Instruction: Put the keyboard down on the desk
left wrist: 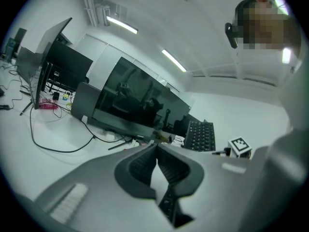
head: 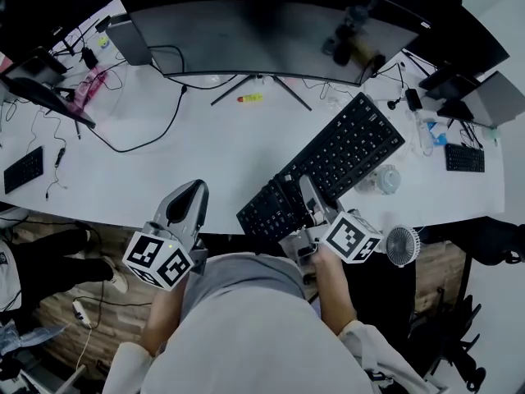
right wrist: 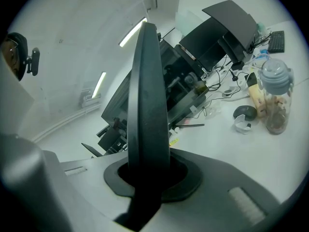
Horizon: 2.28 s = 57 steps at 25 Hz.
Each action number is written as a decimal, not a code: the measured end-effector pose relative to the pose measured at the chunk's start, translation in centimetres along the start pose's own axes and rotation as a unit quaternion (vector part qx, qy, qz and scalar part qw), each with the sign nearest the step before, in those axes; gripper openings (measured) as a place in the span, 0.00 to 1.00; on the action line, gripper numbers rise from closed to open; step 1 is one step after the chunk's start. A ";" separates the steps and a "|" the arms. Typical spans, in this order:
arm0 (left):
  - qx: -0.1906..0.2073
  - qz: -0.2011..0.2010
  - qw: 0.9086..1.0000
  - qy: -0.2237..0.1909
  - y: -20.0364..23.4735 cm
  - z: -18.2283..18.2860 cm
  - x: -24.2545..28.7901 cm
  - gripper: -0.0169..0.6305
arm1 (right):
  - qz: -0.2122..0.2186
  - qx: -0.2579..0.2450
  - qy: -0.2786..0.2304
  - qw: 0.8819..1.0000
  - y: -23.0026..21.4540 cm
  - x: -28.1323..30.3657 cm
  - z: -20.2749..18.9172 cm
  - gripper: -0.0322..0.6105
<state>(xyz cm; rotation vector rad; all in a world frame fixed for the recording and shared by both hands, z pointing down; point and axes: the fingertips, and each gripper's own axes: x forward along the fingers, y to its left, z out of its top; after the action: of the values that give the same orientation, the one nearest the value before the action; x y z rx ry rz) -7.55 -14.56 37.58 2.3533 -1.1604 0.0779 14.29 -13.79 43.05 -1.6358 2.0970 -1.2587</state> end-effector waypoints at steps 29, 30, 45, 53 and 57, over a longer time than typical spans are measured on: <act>-0.020 0.013 1.000 0.019 3.2 0.6 0.4 0.03 | -0.020 0.149 0.003 0.989 -2.8 5.5 -1.7 0.16; -0.020 0.014 0.999 0.020 3.3 0.6 0.4 0.03 | -0.020 0.154 0.004 0.988 -3.0 5.7 -1.8 0.16; -0.032 0.017 0.999 0.025 4.0 0.7 0.4 0.03 | -0.038 0.241 0.011 0.970 -5.5 7.8 -4.1 0.16; -0.037 0.018 0.999 0.025 4.6 0.7 0.0 0.03 | -0.044 0.301 0.007 0.952 -6.5 8.9 -5.8 0.16; -0.039 0.015 0.999 0.025 4.6 0.8 -0.2 0.03 | -0.053 0.323 0.002 0.945 -6.8 9.4 -6.3 0.16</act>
<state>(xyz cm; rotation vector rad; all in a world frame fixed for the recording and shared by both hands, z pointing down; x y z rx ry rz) -11.28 -17.08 38.73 2.2526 -1.1547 0.0990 11.71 -18.97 54.89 -1.4370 1.3715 -1.7367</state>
